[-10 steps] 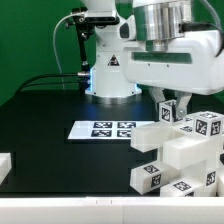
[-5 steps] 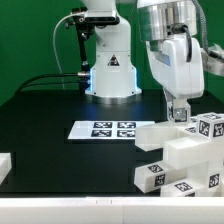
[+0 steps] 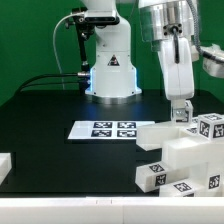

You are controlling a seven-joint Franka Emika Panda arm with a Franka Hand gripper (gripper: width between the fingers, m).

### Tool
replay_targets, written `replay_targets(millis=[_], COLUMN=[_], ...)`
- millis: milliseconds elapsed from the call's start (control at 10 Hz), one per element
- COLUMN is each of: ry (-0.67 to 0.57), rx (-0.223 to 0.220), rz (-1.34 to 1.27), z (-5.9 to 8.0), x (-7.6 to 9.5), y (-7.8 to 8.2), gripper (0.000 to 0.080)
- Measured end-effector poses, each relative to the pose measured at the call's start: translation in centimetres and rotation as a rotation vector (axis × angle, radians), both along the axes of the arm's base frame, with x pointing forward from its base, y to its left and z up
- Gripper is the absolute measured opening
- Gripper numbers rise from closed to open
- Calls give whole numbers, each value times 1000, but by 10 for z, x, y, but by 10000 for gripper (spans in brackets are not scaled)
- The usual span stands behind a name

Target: Assemble chair

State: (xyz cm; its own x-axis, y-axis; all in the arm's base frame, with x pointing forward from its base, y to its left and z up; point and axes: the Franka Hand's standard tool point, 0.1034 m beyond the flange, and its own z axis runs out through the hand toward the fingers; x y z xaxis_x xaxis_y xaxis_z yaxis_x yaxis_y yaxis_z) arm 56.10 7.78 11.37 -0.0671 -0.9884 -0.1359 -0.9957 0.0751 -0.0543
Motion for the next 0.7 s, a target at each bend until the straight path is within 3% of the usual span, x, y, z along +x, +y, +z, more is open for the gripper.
replay_targets(millis=[100, 200, 700], ry=[6, -4, -55], rx=[1, -3, -37], rz=[66, 148, 580], z=[-1, -1, -1], x=[-3, -3, -3], y=[2, 4, 4], gripper=[542, 616, 649])
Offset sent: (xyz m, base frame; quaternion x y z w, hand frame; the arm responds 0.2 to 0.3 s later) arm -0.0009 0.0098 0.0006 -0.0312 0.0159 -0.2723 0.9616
